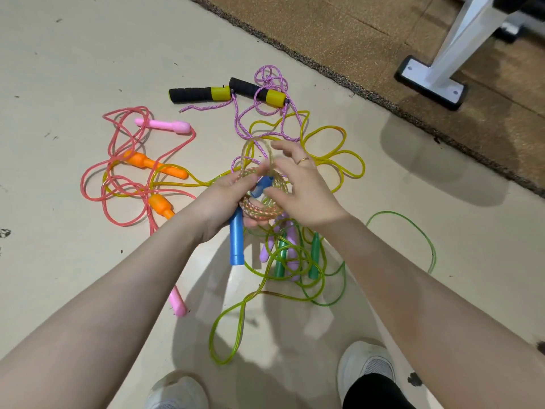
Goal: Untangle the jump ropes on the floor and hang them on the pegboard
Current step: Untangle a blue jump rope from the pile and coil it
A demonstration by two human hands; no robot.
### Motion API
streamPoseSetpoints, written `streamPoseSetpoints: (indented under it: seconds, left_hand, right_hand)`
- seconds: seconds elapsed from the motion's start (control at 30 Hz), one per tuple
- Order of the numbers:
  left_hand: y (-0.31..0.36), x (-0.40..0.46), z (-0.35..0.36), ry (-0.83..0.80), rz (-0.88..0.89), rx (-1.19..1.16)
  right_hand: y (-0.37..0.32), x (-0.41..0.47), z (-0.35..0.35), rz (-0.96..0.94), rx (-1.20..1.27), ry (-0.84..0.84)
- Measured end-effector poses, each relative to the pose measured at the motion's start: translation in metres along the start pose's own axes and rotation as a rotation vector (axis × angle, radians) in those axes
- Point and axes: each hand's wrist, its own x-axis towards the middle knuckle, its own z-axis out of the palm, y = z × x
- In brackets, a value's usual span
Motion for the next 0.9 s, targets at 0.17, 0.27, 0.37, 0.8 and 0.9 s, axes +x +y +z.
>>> streamPoseSetpoints:
  seconds: [0.17, 0.27, 0.37, 0.8, 0.9]
  left_hand:
    - [-0.002, 0.003, -0.001, -0.019, 0.056, 0.144]
    - [-0.004, 0.004, -0.001, -0.061, 0.073, 0.223]
    - [-0.004, 0.004, 0.002, -0.08, 0.082, 0.222]
    - [0.004, -0.004, 0.02, -0.117, 0.095, 0.211]
    - [0.002, -0.004, 0.022, -0.137, 0.092, 0.271]
  right_hand:
    - [-0.003, 0.0, -0.001, 0.463, 1.083, -0.167]
    - [0.003, -0.002, 0.006, 0.501, 1.045, -0.15]
    - [0.007, -0.006, 0.017, 0.602, 1.159, -0.13]
    - [0.034, -0.02, 0.007, 0.712, 0.786, 0.038]
    - [0.064, -0.03, 0.012, 0.858, 0.441, 0.034]
